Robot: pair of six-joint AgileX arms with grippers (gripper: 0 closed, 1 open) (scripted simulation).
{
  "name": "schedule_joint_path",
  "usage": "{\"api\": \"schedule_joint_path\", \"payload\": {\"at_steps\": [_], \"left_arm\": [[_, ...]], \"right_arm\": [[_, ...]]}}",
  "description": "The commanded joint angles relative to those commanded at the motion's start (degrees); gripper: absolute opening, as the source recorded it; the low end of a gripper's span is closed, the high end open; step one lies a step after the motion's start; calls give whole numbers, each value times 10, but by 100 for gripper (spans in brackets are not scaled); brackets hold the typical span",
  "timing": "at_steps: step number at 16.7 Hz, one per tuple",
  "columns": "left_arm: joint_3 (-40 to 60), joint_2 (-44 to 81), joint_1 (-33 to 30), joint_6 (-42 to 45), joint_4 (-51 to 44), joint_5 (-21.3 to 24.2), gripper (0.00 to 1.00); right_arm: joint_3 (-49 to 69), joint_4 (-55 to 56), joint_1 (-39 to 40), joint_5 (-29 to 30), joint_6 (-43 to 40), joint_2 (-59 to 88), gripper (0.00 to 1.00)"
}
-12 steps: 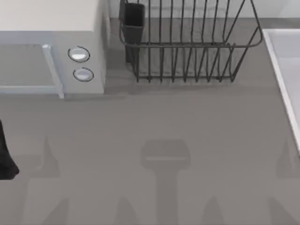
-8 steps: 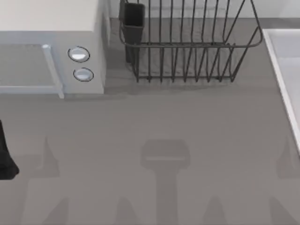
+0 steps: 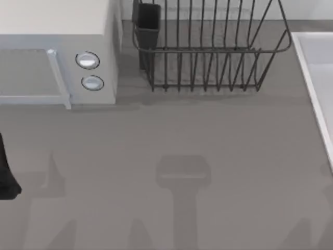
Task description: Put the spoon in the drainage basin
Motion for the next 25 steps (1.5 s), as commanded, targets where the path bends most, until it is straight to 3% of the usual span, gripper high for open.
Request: {"api": "schedule_joint_path", "payload": {"at_steps": [7, 12, 16, 22, 25], "left_arm": [[0, 0, 0, 0, 0, 0, 100], [0, 0, 0, 0, 0, 0, 100], [0, 0, 0, 0, 0, 0, 100], [0, 0, 0, 0, 0, 0, 100], [0, 0, 0, 0, 0, 0, 100]], "right_arm": [[162, -253, -90, 3, -464, 320, 100], [264, -362, -137, 2, -668, 454, 100], [303, -389, -152, 0, -727, 491, 100], [296, -380, -150, 0, -726, 494, 100], [264, -322, -150, 0, -724, 522, 100]]}}
